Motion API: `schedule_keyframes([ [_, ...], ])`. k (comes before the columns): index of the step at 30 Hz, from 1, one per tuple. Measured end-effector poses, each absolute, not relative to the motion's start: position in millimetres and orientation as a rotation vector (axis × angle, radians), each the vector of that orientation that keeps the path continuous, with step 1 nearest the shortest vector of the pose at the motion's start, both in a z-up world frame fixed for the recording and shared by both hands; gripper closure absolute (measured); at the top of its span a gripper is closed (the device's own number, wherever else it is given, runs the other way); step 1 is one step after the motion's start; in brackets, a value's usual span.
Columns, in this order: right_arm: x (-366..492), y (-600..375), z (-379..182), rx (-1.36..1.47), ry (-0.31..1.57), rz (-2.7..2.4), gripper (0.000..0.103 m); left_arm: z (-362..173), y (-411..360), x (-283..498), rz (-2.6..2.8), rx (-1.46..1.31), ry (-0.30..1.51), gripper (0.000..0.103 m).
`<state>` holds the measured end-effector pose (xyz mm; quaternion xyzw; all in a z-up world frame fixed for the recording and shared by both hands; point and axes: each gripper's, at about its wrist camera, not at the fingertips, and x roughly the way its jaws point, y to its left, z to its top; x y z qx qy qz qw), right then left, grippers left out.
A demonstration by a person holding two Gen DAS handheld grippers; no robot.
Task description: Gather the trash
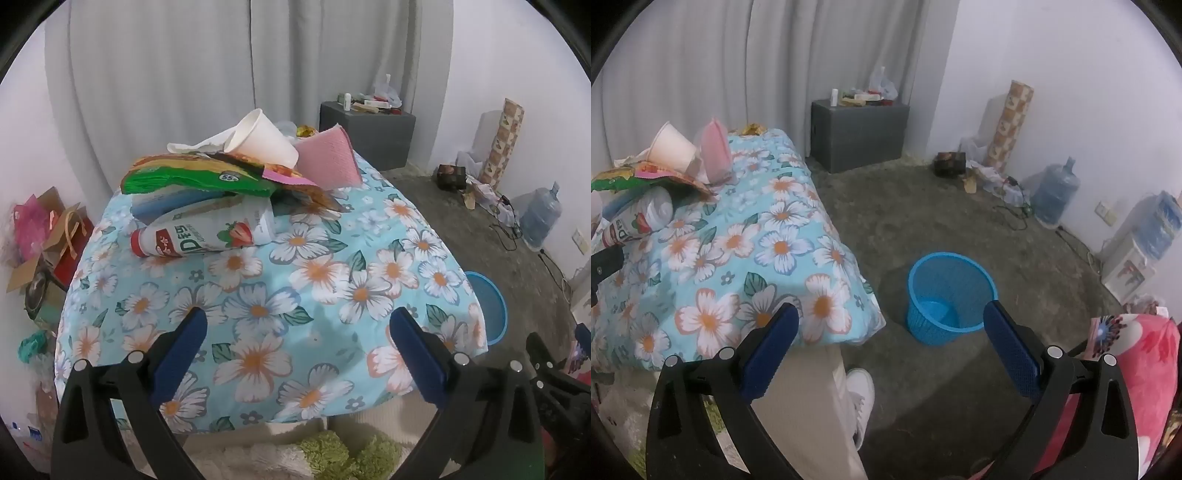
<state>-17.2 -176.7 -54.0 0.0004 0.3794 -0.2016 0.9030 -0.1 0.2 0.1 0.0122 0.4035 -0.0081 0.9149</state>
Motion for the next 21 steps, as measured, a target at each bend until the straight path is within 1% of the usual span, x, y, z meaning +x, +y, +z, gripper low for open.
schedule_keyframes([
  [21,-18.2,-175.9,-50.2,0.000,0.777,-0.411,0.008,-2.8,10.5,2.3,0.000,0.009,0.845,0.006],
])
